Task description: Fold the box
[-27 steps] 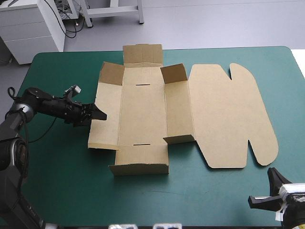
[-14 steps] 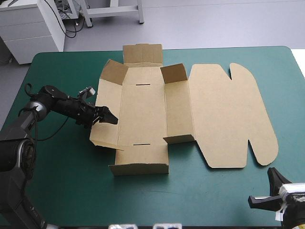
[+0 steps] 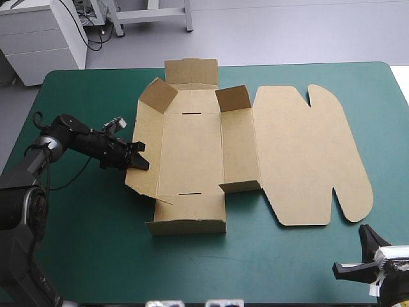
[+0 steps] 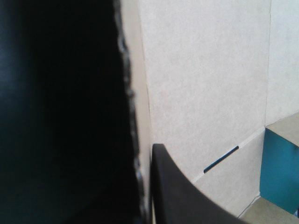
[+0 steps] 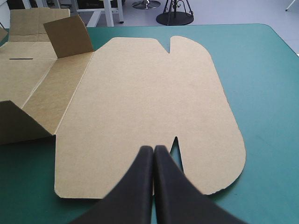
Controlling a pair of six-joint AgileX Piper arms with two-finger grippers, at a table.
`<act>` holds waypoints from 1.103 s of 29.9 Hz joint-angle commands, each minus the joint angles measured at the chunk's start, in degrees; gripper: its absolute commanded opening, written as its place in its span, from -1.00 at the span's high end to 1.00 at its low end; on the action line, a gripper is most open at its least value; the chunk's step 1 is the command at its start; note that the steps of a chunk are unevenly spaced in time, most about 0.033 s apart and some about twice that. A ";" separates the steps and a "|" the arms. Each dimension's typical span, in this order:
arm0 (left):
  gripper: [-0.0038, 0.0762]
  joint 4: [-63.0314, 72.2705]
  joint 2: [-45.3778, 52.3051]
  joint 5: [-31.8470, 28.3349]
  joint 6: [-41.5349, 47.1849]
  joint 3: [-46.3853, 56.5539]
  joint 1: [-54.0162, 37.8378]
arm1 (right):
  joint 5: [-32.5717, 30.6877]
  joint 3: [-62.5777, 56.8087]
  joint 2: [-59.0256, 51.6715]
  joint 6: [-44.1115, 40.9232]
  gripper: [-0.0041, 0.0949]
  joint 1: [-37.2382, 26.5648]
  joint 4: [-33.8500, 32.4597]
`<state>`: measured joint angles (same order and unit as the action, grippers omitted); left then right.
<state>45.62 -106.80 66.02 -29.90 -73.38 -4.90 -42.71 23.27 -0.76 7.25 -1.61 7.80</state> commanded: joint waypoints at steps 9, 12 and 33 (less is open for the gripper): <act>0.92 -14.12 3.76 8.29 10.18 -16.05 1.46 | 5.63 1.83 -0.15 0.34 0.96 0.15 2.21; 0.92 -21.02 3.77 8.19 9.61 -23.25 4.76 | 5.13 1.83 -0.03 0.34 0.96 0.15 4.64; 0.92 -65.78 3.55 2.19 -15.90 -43.39 34.45 | 5.05 1.72 3.92 -2.70 0.95 0.15 10.87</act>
<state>-13.30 -106.80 71.57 -45.13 -115.00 26.98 -41.46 23.27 0.45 4.60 -1.61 17.92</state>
